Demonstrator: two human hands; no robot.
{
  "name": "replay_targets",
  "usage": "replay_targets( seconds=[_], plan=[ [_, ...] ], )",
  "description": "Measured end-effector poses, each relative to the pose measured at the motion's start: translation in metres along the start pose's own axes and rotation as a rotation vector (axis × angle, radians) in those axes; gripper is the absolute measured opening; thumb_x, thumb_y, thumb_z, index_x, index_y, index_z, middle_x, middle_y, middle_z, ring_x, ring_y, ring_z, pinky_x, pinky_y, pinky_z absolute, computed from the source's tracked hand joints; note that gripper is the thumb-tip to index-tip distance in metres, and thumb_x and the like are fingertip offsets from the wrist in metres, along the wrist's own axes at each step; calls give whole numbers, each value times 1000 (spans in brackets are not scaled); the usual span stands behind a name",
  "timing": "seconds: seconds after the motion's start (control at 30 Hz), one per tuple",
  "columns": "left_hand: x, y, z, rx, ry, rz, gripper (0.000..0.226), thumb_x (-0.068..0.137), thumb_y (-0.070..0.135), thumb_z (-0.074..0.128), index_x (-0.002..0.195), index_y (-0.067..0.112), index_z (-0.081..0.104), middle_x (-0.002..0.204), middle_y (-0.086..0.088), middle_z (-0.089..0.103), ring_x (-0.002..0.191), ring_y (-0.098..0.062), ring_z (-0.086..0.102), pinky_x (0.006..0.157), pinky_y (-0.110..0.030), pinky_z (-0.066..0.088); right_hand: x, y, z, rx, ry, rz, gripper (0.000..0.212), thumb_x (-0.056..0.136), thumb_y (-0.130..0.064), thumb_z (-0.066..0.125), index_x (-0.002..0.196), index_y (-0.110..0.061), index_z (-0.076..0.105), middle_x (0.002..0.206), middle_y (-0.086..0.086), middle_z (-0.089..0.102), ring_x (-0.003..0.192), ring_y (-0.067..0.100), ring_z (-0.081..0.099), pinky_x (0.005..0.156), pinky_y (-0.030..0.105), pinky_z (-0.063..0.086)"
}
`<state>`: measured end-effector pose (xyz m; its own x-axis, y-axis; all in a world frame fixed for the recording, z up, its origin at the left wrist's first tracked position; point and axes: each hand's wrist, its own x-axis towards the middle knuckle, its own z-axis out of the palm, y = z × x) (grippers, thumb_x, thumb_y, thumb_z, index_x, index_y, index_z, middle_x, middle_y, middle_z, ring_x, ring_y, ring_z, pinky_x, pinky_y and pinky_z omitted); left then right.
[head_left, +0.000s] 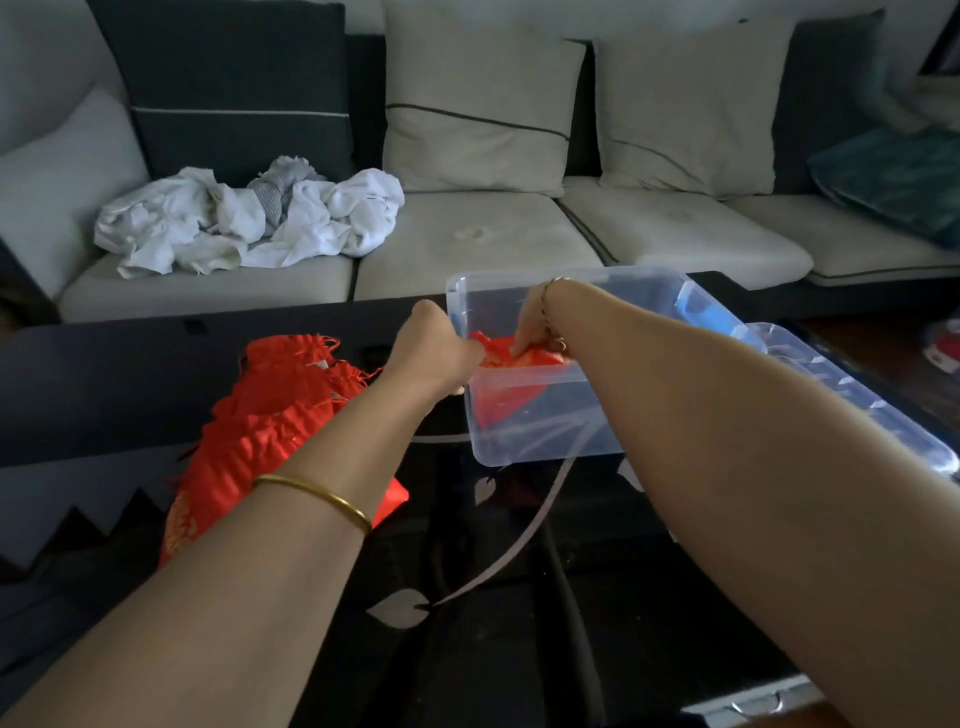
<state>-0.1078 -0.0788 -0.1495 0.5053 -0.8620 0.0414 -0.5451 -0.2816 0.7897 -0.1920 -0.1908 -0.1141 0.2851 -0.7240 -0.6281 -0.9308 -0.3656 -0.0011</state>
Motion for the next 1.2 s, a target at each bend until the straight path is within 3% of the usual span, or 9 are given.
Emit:
replay_targets(
  seconds=[0.07,0.23,0.3,0.4,0.57,0.67,0.8,1.07,1.2],
  plan=[
    [-1,-1,0,-3,-11,8,30,77,13,59,98,-9,55,85,-19,64,57,-25,60,53,-30,52,3,-3,9,-139,-48,26,33,100,-31,39,82,-8,55,72,2,57,63,13,51,59,24,39],
    [-13,-6,-8,-96,16,33,22,88,23,58,93,2,53,85,-12,61,65,-23,61,54,-32,56,-21,-1,21,-266,102,-13,39,100,-22,40,132,0,47,131,11,52,105,20,52,78,30,42],
    [-17,-17,-15,-132,98,17,13,89,20,58,89,10,50,95,-14,60,77,-26,64,62,-38,58,-32,2,22,-140,138,-16,37,98,-17,43,130,1,49,116,8,58,110,25,57,67,27,45],
    [-35,-42,-33,-100,212,-64,29,84,13,56,112,7,55,113,-16,61,103,-31,61,89,-44,52,-43,3,19,195,270,-107,32,94,-5,43,122,7,54,76,9,56,65,19,54,59,28,44],
    [-78,-78,-59,85,483,-184,38,86,11,53,124,12,57,129,-16,52,121,-35,46,100,-40,38,-85,-21,40,796,676,-433,25,85,3,50,107,2,62,92,19,69,66,23,61,63,33,54],
    [-98,-87,-62,188,532,-269,42,88,13,53,130,16,51,137,-14,41,126,-36,35,99,-47,35,-115,-52,87,898,535,-600,21,88,6,46,102,1,61,81,16,66,61,21,60,52,26,51],
    [-108,-109,-65,294,482,-295,40,91,15,47,131,13,49,138,-15,39,127,-37,33,102,-49,30,-106,-93,142,745,300,-602,25,87,5,50,110,5,59,93,27,66,81,36,68,75,48,57],
    [-101,-134,-69,237,460,-287,45,88,15,52,132,16,43,134,-11,48,125,-35,41,101,-51,32,-71,-129,175,725,383,-560,43,87,-18,60,117,12,53,109,28,61,89,40,61,83,50,50],
    [-95,-139,-68,77,463,-266,52,88,18,55,136,17,38,128,-10,55,119,-33,51,100,-51,40,-60,-135,180,836,360,-527,22,84,-23,64,78,-3,55,80,14,55,74,26,52,67,35,44]
  ],
)
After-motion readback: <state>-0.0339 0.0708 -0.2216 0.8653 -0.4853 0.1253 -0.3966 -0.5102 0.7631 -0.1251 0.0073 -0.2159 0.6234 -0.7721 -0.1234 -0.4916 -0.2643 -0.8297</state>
